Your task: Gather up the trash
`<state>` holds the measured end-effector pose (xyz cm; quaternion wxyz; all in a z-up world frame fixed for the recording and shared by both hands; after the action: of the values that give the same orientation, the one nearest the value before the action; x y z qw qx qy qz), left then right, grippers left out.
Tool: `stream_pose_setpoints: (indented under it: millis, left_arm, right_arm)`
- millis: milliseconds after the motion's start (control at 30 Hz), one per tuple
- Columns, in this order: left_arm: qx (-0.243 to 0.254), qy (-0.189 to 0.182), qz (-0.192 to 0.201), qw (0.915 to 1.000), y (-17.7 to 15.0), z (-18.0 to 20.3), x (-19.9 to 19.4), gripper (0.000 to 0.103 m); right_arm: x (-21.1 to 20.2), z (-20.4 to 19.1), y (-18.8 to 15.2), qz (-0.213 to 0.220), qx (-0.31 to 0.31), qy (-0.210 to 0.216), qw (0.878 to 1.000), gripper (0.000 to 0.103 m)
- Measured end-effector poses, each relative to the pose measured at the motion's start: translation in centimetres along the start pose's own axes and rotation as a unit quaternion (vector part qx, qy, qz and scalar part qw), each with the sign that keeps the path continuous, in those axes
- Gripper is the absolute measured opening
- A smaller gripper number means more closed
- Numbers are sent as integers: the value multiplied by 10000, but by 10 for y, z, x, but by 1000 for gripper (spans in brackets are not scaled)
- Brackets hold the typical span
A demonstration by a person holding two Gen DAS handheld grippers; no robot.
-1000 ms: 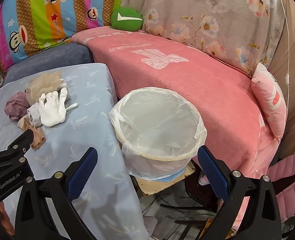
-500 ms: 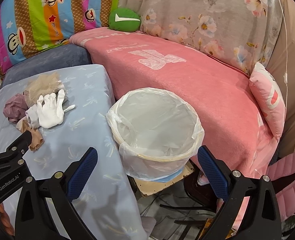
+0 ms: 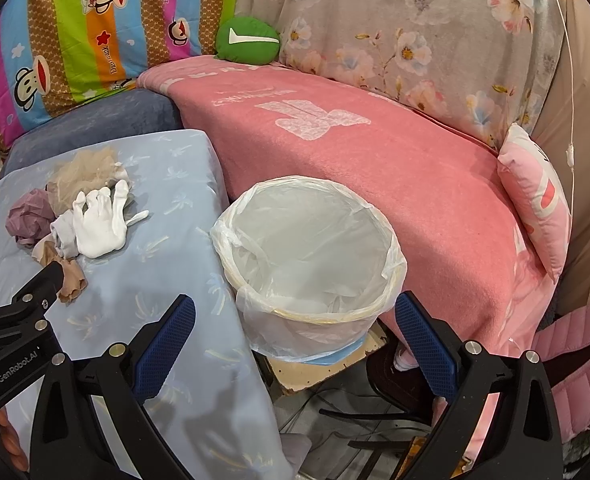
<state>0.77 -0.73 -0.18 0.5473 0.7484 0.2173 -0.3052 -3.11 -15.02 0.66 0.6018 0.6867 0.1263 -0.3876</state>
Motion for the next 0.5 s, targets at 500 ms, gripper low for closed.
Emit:
stream_pose_setpoints:
  millis: [500]
  left_arm:
    - [9,-3,11,10000,3,2,-1,96]
  right_arm:
    - [-2,5,2,18,45,-6,10000,97]
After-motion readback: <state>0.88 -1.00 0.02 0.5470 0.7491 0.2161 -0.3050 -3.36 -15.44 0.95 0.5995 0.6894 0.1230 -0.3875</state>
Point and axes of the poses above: each gripper's, at about its wrist camera, not at the fingertips, and x roughly the way its jaws point, z to its right, y to its top, the point moved 1 cm from there along x, roughly the way its jaws point, and after that the axes turned 12 degrees about x, right-handed, at the moved point
